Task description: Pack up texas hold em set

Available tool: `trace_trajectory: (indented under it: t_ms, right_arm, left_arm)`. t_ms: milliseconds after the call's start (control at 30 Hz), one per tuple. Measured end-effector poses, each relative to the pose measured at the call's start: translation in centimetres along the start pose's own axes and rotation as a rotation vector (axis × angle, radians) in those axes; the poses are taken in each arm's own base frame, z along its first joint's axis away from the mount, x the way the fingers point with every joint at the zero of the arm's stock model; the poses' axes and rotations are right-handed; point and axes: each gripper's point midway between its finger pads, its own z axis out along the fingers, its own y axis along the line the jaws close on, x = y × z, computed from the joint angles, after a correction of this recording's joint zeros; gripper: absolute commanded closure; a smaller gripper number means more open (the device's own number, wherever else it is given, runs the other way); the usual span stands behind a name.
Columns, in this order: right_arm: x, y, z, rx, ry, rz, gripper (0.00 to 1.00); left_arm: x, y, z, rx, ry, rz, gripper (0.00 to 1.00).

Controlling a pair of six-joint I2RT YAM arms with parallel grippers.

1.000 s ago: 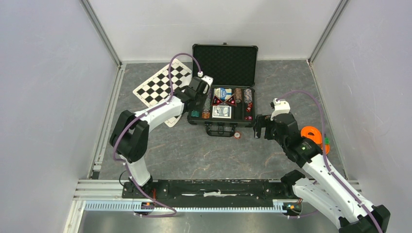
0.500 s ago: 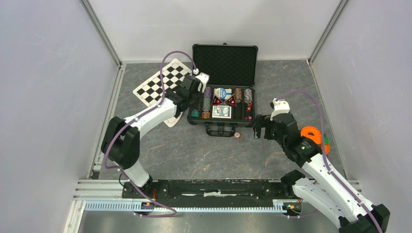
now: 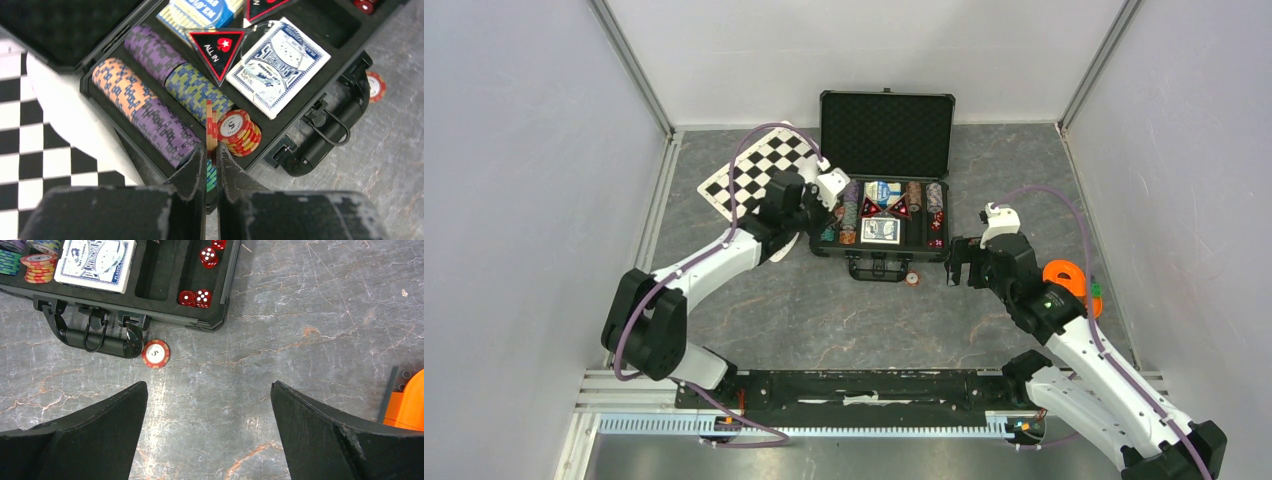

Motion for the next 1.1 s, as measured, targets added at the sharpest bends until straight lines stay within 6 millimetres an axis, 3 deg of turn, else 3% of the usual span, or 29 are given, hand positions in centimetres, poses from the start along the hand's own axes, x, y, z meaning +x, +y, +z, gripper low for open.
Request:
trace_trajectory:
  t_ms: [467,1100]
  right_arm:
    - [0.0,0.0,-0.1,-0.001,-0.003,0.001,0.01]
    - [0.3,-0.1,0.1,0.004,0.013,-0.003,0.01]
  left_arm:
    - [-0.1,-2.4,0.3,0.247,-0.081,0.226,0.98]
    - [2.6,-2.2,3.1,0.270,-0.034,0.278,0.98]
